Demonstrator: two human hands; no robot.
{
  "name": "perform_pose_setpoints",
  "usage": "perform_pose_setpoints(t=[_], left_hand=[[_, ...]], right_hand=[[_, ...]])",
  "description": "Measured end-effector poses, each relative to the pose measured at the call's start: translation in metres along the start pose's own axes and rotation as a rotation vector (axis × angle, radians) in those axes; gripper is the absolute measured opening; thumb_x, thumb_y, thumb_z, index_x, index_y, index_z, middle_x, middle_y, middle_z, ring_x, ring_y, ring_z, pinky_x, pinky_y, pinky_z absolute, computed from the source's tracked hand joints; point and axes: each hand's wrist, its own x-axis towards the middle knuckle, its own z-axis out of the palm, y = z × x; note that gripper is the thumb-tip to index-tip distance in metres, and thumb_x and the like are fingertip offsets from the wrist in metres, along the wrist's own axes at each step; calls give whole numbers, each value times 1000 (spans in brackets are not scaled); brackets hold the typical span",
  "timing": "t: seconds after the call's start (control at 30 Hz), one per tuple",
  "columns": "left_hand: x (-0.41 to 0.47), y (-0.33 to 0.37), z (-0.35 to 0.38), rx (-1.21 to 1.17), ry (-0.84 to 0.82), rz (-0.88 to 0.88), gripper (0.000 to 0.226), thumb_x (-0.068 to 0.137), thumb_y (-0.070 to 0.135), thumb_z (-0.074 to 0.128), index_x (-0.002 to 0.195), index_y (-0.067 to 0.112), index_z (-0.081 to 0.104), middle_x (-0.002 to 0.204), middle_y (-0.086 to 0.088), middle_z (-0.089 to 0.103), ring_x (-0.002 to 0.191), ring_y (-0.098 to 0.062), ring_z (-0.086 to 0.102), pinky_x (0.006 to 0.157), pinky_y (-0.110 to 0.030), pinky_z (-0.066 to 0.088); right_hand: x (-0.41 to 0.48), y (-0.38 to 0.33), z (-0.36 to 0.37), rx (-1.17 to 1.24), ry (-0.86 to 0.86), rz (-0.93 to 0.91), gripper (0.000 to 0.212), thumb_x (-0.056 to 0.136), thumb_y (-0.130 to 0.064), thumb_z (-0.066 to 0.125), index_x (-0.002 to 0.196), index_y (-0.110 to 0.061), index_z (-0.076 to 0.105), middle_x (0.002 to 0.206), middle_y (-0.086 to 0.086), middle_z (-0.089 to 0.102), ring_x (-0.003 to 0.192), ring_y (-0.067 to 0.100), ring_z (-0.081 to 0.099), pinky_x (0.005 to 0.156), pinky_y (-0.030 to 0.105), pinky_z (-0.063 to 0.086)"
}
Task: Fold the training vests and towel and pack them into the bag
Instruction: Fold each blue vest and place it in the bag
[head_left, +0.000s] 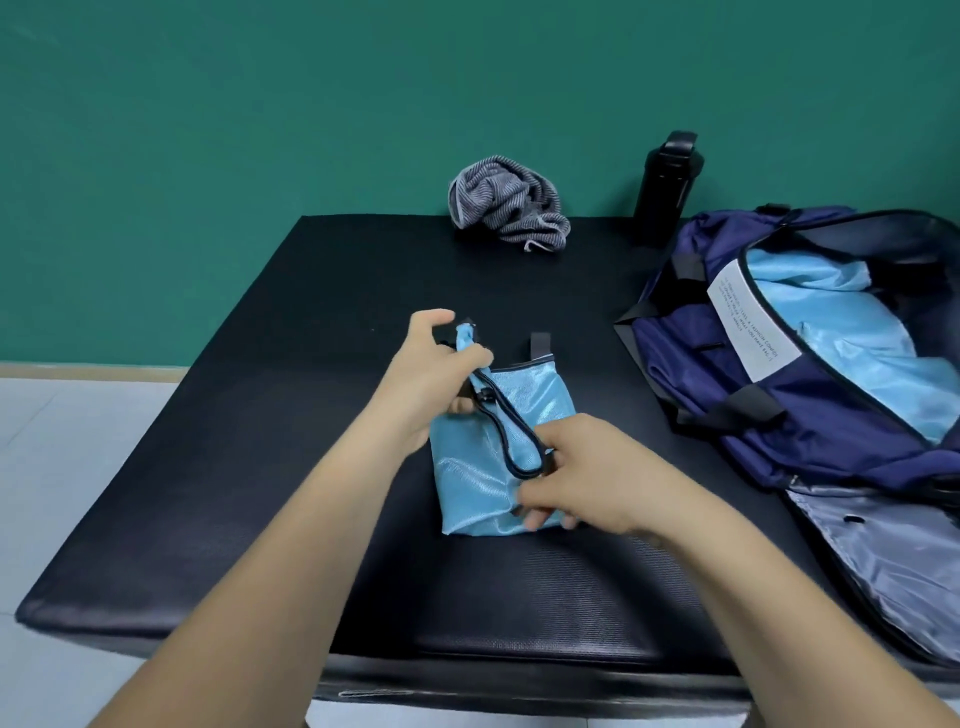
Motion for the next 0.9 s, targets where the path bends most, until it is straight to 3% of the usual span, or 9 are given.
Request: perform_pose_setpoints(t=[0.1,0.17,0.27,0.33,0.43,0.53,0.63,0.77,0.9], left_hand=[[0,-10,12,90,-39,1,76,82,32,83,143,42,39,89,-3,68,72,-18,66,69,-39,64],[-3,-15,17,157,-62,6,80,83,34,83,146,43,34,92,1,75,70,-18,70,74,-40,65],[-10,-17,19,212,-139,5,83,88,32,82,152,42,30,108,0,77,85,-19,80,79,-39,65],[-16,-13,14,262,-176,28,76,91,34,80,151,40,33,109,2,76,89,-17,80,86,-42,65],[-26,-6,5,402,-144,137,48,95,37,74,136,39,48,100,11,76,84,-7,77,82,-40,63],[-40,-6,-4,568,-99,230,22,93,36,75,106,39,59,92,13,72,71,-5,65,66,-33,53],[-55,-16,-9,735,-205,287,13,89,26,78,90,32,66,85,10,71,73,-14,64,77,-39,59],[-72,-22,-7,915,-471,324,13,86,33,81,86,34,68,89,11,71,84,-7,66,83,-36,57],[-79,-28,3,1069,-526,391,33,80,54,84,94,35,62,99,15,58,96,-3,52,83,-29,49]], right_hand=[[-4,7,-12,-89,-93,77,12,89,-16,71,99,-11,68,86,0,81,77,13,80,52,24,45],[-6,10,-20,-200,-125,125,17,87,-21,77,93,-8,67,82,0,81,74,11,79,58,25,46],[-9,10,-32,-320,-131,181,36,87,-44,80,92,-9,71,80,-4,80,72,9,78,76,35,58],[-9,10,-37,-381,2,192,45,83,-59,78,89,-15,72,75,-5,79,73,12,76,81,38,60],[-3,12,-35,-445,362,87,45,78,-67,78,81,-24,64,74,-7,71,73,10,66,70,36,56],[2,16,-26,-316,377,-106,30,84,-51,81,81,-28,63,75,-9,68,69,6,62,69,35,56],[9,23,-20,-331,251,-283,8,91,-28,75,88,-31,69,84,-12,69,80,7,65,78,36,57],[18,33,-18,-349,181,-305,14,96,-20,68,100,-32,74,93,-15,72,91,6,68,86,30,55],[19,36,-16,-385,98,-262,23,95,-15,63,105,-33,74,97,-16,73,92,0,65,80,18,51]])
